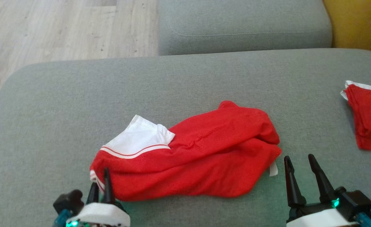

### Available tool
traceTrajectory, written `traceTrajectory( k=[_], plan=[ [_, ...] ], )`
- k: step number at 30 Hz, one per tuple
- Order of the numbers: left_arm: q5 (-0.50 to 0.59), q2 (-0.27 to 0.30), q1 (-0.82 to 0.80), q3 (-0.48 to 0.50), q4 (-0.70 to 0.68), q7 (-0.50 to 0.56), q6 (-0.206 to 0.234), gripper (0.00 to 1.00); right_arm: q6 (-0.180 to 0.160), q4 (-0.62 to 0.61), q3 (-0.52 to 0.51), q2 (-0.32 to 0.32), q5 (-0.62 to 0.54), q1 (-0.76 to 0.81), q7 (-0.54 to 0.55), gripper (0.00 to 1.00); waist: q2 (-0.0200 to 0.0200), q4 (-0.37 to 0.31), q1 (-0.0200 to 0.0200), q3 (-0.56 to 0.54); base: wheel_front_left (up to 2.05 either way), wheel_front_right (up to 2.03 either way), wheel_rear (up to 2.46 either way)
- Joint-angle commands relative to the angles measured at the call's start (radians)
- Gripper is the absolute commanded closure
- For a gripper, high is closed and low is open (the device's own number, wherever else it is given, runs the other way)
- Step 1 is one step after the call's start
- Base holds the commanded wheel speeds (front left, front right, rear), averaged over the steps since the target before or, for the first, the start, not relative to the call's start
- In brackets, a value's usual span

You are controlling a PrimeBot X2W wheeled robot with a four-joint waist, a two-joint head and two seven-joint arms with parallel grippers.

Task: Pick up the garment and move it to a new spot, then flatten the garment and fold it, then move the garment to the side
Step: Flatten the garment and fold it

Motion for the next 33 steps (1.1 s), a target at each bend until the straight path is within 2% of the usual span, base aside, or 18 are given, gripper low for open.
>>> traceTrajectory(
  k=[1,7,12,16,21,25,27,33],
  plan=[
    [0.012,0.000,-0.030,0.033,-0.034,-0.007,0.003,0.00,-0.001,-0.030,0.021,-0.006,-0.007,-0.024,-0.006,0.00,0.0000,0.005,0.0000,-0.003,0.00,0.00,0.00],
    [0.114,-0.003,0.000,0.030,-0.077,-0.007,0.036,0.00,-0.001,-0.021,0.024,-0.006,-0.005,-0.017,-0.006,0.00,0.0000,0.019,0.0000,-0.022,0.00,0.00,0.00],
    [0.260,-0.015,0.063,0.055,-0.207,-0.007,0.068,0.00,-0.001,-0.019,0.019,-0.006,-0.008,-0.021,-0.006,0.00,0.0000,0.018,0.0000,-0.035,0.00,0.00,0.00],
    [0.388,-0.026,0.127,0.051,-0.314,-0.007,0.074,0.00,-0.001,-0.016,0.012,-0.006,-0.010,-0.019,-0.006,0.00,0.0000,0.011,0.0000,-0.044,0.00,0.00,0.00],
    [0.445,-0.036,0.171,0.062,-0.357,-0.007,0.070,0.00,-0.001,-0.013,0.008,-0.006,-0.024,-0.013,-0.006,0.00,0.0000,0.005,0.0000,-0.050,0.00,0.00,0.00],
    [0.470,-0.025,0.137,0.069,-0.291,-0.007,0.028,0.00,-0.001,-0.011,0.012,-0.006,-0.028,-0.007,-0.006,0.00,0.0000,0.001,0.0000,-0.051,0.00,0.00,0.00],
    [0.477,-0.001,0.079,0.070,-0.228,-0.007,-0.001,0.00,-0.001,-0.009,0.019,-0.006,-0.036,-0.009,-0.006,0.00,0.0000,-0.003,0.0000,-0.046,0.00,0.00,0.00],
    [0.463,0.072,-0.186,0.057,-0.045,0.092,-0.126,0.00,-0.001,-0.013,0.029,-0.006,-0.073,-0.023,-0.006,0.00,0.0000,-0.019,0.0000,-0.001,0.00,0.00,0.00]
  ],
)
